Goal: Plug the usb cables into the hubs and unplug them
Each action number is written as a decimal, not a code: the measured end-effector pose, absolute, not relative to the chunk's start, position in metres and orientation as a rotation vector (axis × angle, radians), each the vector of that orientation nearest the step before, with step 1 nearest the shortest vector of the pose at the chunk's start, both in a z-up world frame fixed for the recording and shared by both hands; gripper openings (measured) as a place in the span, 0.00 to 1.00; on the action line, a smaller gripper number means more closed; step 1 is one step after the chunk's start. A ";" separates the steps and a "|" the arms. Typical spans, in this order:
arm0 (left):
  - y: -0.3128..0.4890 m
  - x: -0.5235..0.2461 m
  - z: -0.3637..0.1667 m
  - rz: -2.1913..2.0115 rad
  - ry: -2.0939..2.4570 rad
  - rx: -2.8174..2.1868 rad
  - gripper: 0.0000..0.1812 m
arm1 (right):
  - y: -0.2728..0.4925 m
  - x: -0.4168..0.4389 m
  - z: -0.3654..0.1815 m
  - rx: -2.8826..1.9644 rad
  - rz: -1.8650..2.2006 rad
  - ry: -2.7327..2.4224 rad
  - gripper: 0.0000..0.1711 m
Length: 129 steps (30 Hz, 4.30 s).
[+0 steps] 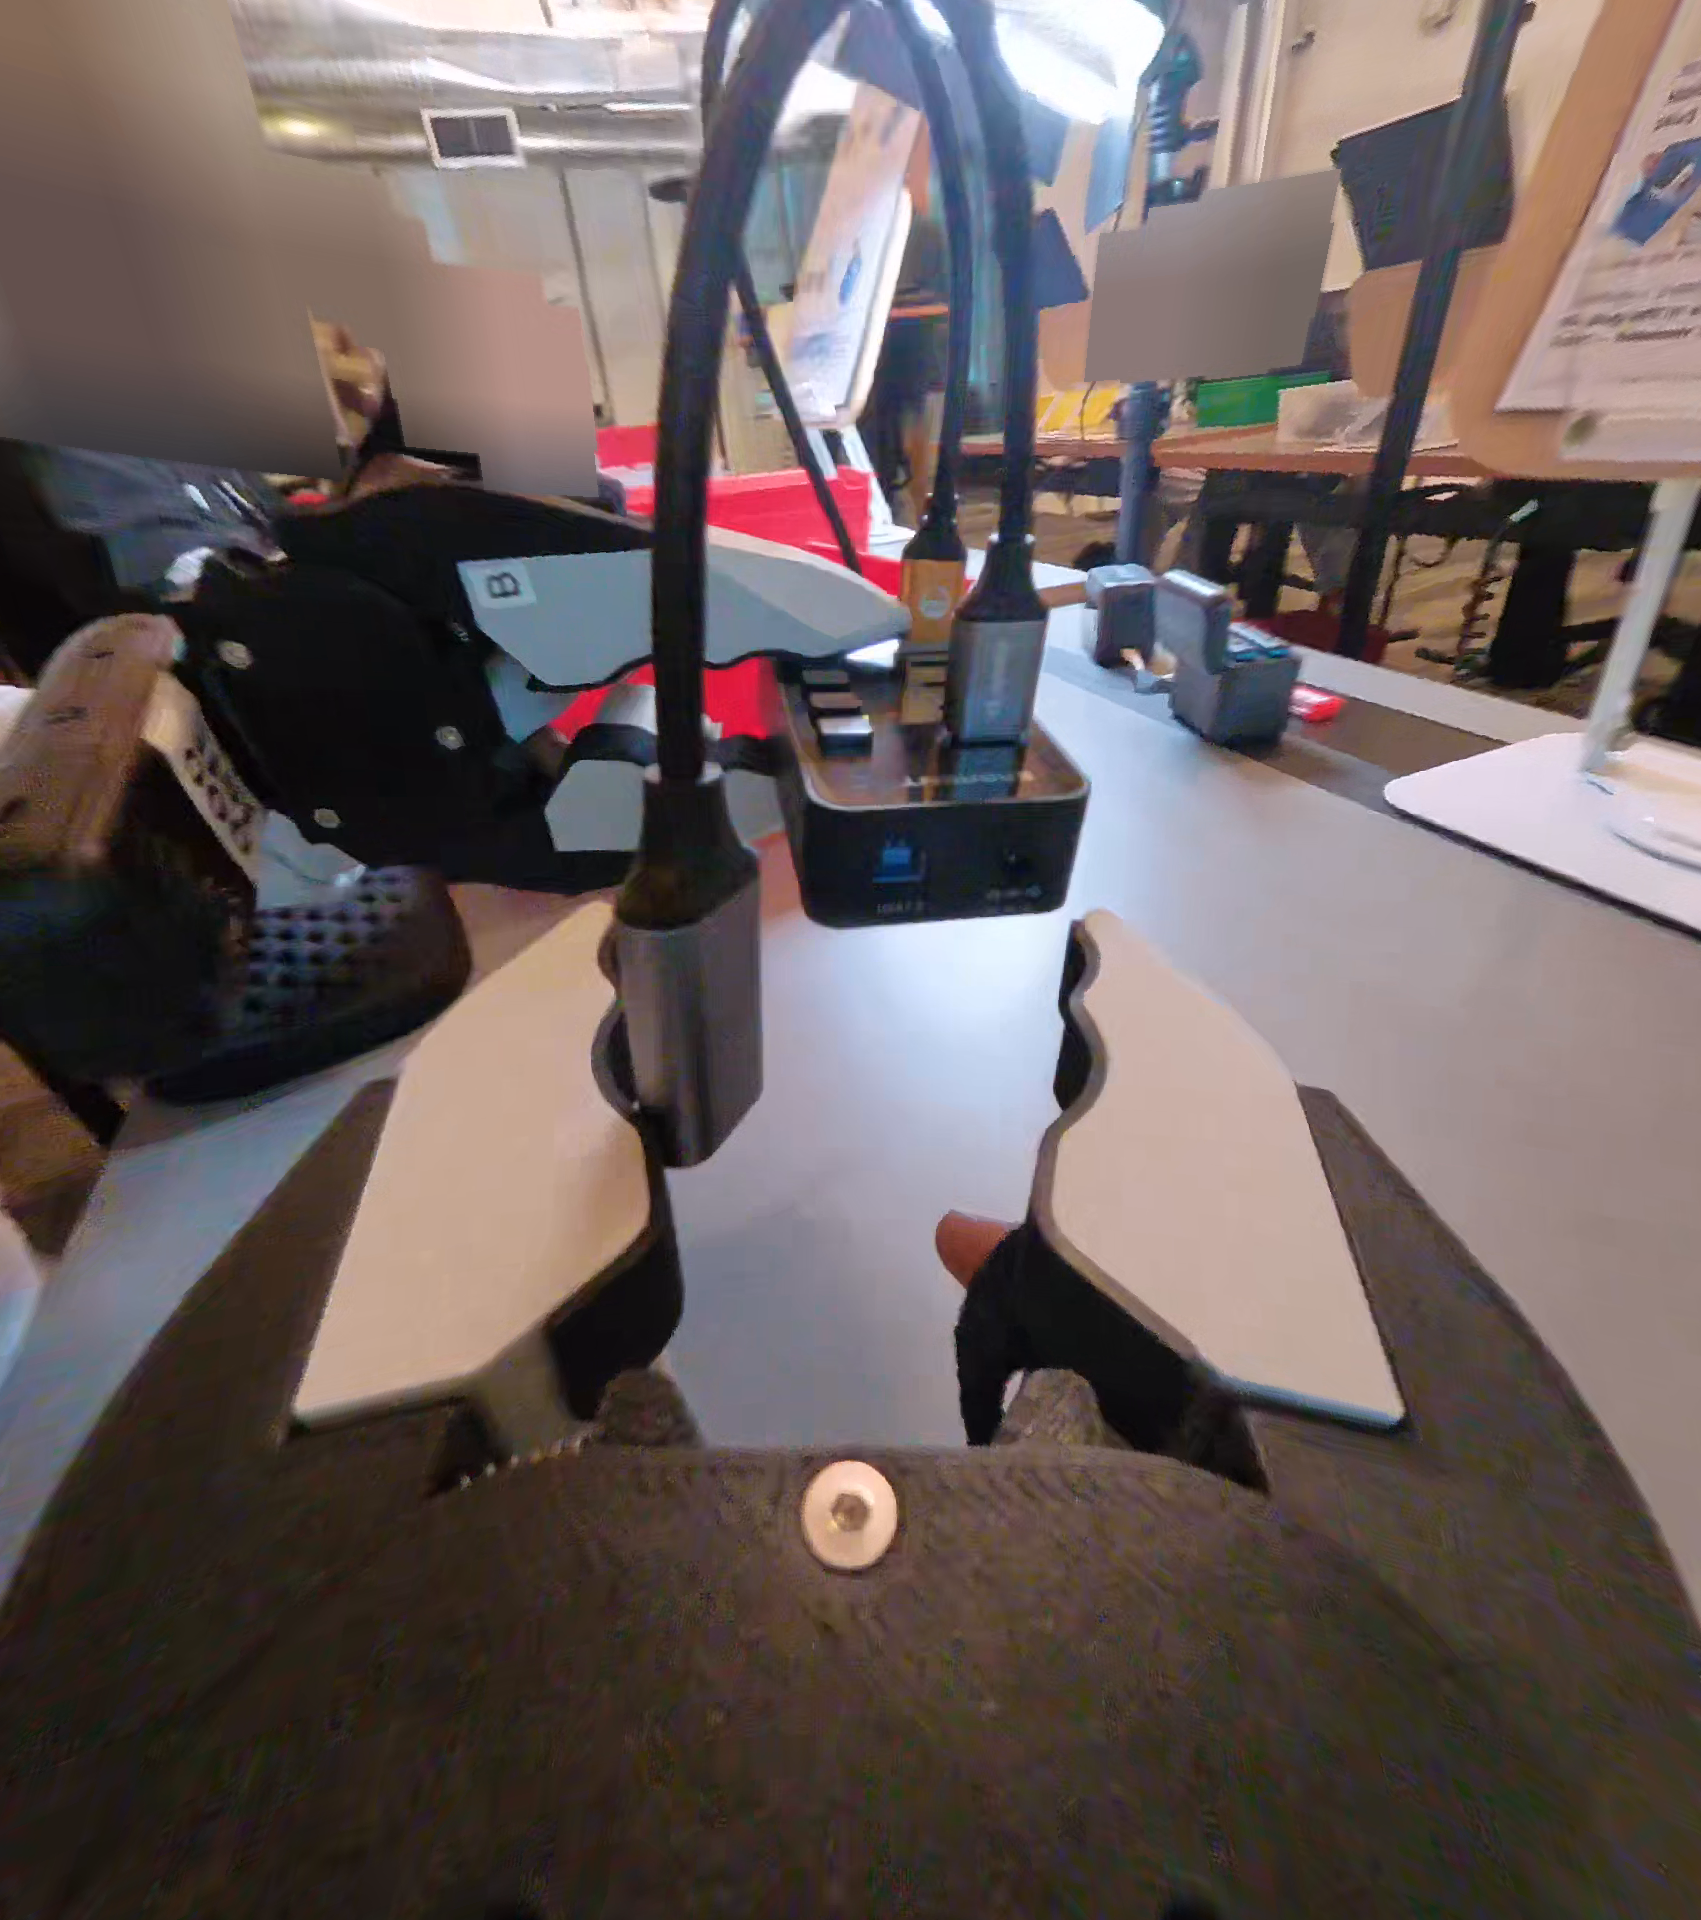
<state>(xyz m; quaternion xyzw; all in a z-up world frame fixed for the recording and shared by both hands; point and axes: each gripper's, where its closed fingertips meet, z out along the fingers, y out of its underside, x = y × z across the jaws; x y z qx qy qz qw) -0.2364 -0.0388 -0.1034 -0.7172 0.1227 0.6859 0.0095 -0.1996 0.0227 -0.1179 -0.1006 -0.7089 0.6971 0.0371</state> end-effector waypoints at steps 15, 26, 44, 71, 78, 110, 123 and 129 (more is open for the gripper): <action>0.013 -0.209 -0.080 1.936 0.238 -1.850 0.21 | 0.031 -0.206 -0.084 -0.323 2.256 -1.903 0.36; 0.037 -0.183 -0.050 0.138 -0.615 -1.121 0.51 | 0.038 -0.186 -0.057 -0.362 2.866 -1.811 0.37; -0.013 -0.194 -0.095 0.366 -0.490 -1.719 0.42 | 0.092 -0.259 -0.064 -0.710 2.491 -1.771 0.43; 0.005 -0.149 -0.195 0.220 -0.212 -2.126 0.41 | -0.016 -0.158 -0.165 0.502 1.428 -2.760 0.13; 0.006 -0.150 -0.195 0.222 -0.234 -2.118 0.40 | -0.015 -0.159 -0.169 0.497 1.466 -2.733 0.09; 0.012 -0.140 -0.175 0.240 -0.142 -1.946 0.39 | -0.009 -0.150 -0.160 0.483 1.730 -2.635 0.09; -0.035 -0.162 -0.112 0.321 -0.282 -1.714 0.39 | 0.054 -0.204 -0.055 0.171 2.212 -2.106 0.09; -0.033 -0.159 -0.134 0.243 -0.324 -1.692 0.39 | 0.096 -0.216 0.001 0.028 2.315 -1.825 0.09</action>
